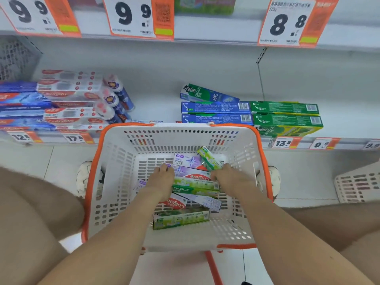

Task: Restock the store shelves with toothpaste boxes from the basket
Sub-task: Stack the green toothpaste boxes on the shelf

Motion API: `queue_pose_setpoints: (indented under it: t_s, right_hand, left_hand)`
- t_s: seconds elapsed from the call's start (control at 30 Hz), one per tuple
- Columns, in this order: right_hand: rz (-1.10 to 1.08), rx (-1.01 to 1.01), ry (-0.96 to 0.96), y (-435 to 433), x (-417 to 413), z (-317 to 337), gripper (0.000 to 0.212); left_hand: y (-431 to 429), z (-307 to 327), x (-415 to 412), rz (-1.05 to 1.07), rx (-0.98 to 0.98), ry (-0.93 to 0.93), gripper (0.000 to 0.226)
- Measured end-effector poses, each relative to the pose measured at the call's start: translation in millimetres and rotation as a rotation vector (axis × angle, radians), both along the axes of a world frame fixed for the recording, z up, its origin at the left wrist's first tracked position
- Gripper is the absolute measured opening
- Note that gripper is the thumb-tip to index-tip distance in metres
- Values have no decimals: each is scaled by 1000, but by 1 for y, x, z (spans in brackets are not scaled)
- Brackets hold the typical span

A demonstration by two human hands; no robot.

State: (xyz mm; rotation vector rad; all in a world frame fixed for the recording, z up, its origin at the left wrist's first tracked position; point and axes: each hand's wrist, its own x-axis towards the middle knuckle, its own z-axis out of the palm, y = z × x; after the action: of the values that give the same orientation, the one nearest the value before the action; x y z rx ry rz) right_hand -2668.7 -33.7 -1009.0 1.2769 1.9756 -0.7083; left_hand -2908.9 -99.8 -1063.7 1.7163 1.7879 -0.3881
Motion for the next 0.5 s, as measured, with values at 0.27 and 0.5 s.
queue_pose_setpoints:
  t_s: [0.27, 0.5]
  right_hand:
    - [-260, -131, 335, 20, -6, 45, 88]
    - [-84, 156, 254, 32, -22, 118, 62]
  left_hand:
    - [19, 66, -3, 306, 36, -409, 38]
    - [35, 162, -18, 216, 191, -421, 30]
